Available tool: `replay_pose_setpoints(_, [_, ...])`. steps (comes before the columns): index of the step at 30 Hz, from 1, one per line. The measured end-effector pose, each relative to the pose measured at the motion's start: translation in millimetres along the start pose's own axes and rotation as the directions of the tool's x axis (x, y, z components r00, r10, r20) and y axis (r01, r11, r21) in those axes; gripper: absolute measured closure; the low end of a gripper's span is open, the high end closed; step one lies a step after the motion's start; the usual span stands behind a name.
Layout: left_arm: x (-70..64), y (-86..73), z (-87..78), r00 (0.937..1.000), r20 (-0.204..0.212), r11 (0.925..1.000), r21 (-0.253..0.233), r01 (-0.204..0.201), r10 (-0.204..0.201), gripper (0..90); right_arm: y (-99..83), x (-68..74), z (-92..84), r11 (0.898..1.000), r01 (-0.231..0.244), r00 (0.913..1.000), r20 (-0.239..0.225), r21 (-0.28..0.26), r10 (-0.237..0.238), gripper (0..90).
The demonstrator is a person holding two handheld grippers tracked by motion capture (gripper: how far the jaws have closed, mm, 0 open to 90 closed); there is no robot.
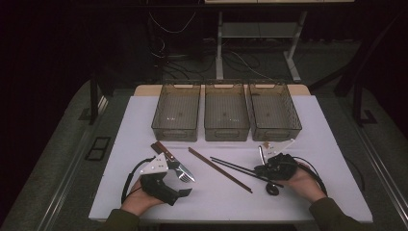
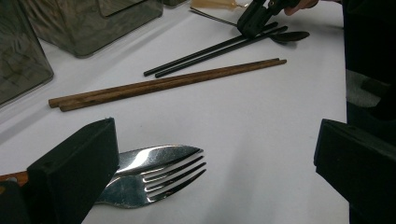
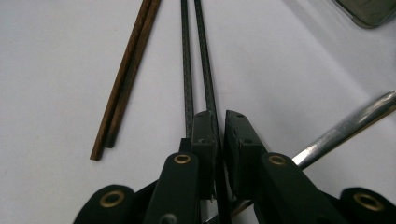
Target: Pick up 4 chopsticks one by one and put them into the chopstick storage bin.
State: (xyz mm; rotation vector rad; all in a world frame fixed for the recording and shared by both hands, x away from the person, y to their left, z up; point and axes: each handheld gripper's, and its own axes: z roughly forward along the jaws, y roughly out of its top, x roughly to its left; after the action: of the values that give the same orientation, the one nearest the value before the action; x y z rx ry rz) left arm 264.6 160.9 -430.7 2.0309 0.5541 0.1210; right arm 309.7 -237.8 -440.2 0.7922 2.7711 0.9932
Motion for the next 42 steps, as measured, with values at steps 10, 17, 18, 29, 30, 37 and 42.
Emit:
replay_pose_setpoints(10, [0.0,-0.3,0.0,1.0000,-0.003,1.0000,-0.004,0.002,-0.002,0.0,-2.8,2.6,1.0,0.999,0.039,0.9991,0.018,-0.006,-0.039,85.2])
replay_pose_setpoints(17, [-0.3,-0.2,0.1,1.0000,0.000,1.0000,0.001,0.001,-0.001,0.0,-2.9,2.9,1.0,0.999,0.046,0.9987,0.023,-0.007,-0.046,85.6])
replay_pose_setpoints(18, [-0.3,-0.2,0.0,1.0000,0.000,1.0000,0.001,0.000,0.000,0.0,-2.8,2.9,1.0,0.999,0.048,0.9986,0.023,-0.008,-0.048,85.6])
replay_pose_setpoints(29, [0.4,-0.5,0.2,1.0000,0.001,1.0000,-0.004,0.002,-0.002,0.0,-4.1,-2.1,-7.8,0.999,0.028,0.9989,0.039,-0.030,-0.027,85.7])
replay_pose_setpoints(30, [0.4,-0.5,0.2,1.0000,0.001,1.0000,-0.004,0.002,-0.002,0.0,-4.5,-2.8,-9.7,0.999,0.019,0.9990,0.041,-0.037,-0.017,85.7])
replay_pose_setpoints(37, [0.4,-0.4,-0.4,1.0000,0.003,1.0000,-0.004,0.004,-0.004,0.0,-6.9,-6.1,-18.7,0.998,-0.001,0.9993,0.038,-0.069,0.004,85.7])
replay_pose_setpoints(42, [0.6,-0.4,-0.5,1.0000,0.004,1.0000,-0.005,0.004,-0.004,0.0,-7.3,-6.9,-24.6,0.995,-0.013,0.9993,0.034,-0.097,0.017,85.7])
